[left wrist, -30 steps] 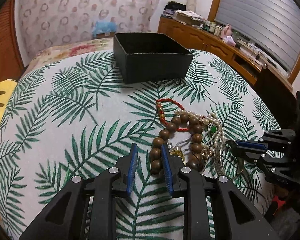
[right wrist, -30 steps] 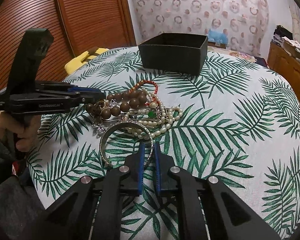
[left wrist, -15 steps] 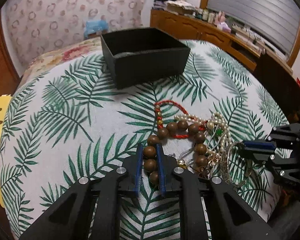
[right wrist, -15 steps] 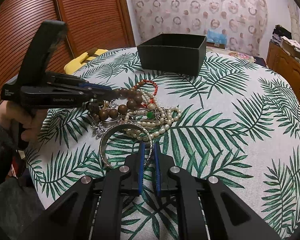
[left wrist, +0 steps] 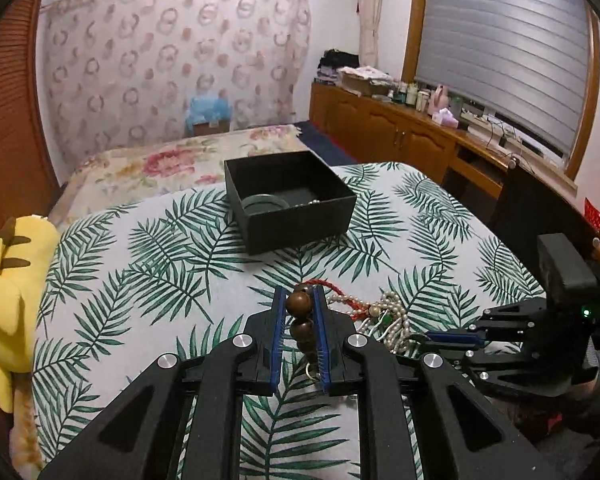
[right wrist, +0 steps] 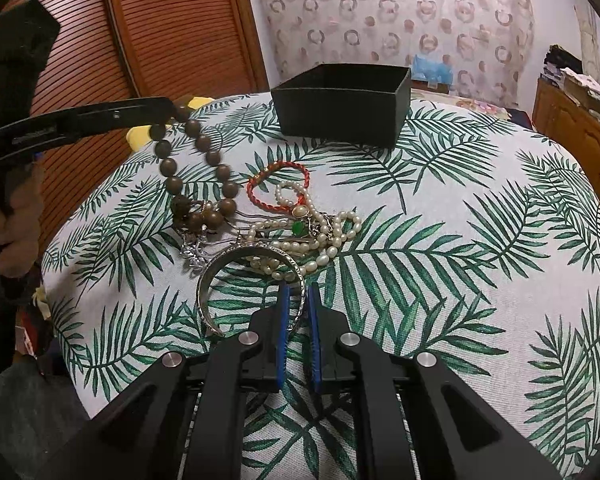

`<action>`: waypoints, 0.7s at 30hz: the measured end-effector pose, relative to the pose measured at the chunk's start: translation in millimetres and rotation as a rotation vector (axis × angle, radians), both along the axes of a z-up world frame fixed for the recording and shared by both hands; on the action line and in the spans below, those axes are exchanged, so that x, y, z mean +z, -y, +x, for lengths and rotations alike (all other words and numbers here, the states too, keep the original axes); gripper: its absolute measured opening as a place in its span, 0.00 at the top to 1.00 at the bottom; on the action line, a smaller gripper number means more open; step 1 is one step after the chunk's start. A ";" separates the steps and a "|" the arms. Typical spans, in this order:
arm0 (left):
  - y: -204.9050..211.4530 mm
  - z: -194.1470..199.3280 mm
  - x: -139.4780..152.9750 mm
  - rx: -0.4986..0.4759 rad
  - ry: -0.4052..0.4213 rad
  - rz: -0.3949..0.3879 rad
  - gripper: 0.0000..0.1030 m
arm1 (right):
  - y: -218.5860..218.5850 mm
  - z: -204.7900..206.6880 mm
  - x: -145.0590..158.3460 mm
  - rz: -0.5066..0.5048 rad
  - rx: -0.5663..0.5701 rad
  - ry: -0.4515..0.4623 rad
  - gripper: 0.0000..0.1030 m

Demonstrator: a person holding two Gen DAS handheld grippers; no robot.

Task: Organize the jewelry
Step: 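Grasp the brown bead bracelet with the left tool while the right tool grasps the silver bangle, then carry the bead bracelet with the left tool while the right tool lowers the silver bangle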

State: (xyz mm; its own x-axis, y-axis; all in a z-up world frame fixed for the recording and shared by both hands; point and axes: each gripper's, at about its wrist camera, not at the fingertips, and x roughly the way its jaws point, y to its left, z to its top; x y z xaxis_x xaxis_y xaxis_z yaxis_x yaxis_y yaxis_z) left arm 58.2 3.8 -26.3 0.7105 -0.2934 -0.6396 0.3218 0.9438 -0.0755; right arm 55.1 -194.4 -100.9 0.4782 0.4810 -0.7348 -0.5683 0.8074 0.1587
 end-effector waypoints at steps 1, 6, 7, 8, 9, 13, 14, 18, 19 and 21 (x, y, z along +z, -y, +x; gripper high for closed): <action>0.0 -1.9 0.7 0.001 0.006 -0.001 0.88 | -0.1 -0.3 0.0 -0.002 0.000 0.001 0.90; -3.3 -9.4 6.7 0.006 0.029 -0.017 0.88 | -3.6 -2.7 1.9 -0.023 0.011 0.018 0.95; -3.5 -10.0 7.7 0.007 0.033 -0.019 0.88 | -5.1 -3.8 2.4 -0.030 0.016 0.022 0.95; -4.2 -11.0 9.7 0.010 0.040 -0.022 0.88 | -6.0 -4.6 3.5 -0.036 0.015 0.031 0.95; -4.7 -11.7 11.9 0.011 0.047 -0.026 0.88 | -6.6 -5.0 5.3 -0.040 0.014 0.040 0.95; -4.9 -10.2 19.7 0.015 0.069 -0.030 0.88 | -6.6 -3.4 15.9 -0.047 0.020 0.070 0.95; -5.2 -9.0 21.6 0.016 0.074 -0.029 0.88 | -6.3 -2.2 19.7 -0.048 0.020 0.080 0.95; -8.0 -1.3 28.2 0.019 0.090 -0.026 0.88 | -4.0 10.4 38.5 -0.054 0.014 0.130 0.95; -8.6 0.3 29.1 0.019 0.092 -0.025 0.88 | -4.4 13.5 41.3 -0.058 0.014 0.140 0.95; -10.0 5.7 32.5 0.021 0.104 -0.019 0.88 | -4.9 23.5 49.4 -0.066 0.011 0.171 0.95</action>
State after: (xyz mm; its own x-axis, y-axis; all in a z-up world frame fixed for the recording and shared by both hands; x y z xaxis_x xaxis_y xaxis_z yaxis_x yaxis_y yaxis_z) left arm 63.9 13.8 6.2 0.7787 -0.2891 -0.5569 0.3088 0.9492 -0.0610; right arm 78.6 -189.5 -51.5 0.5937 0.4404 -0.6735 -0.5914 0.8064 0.0060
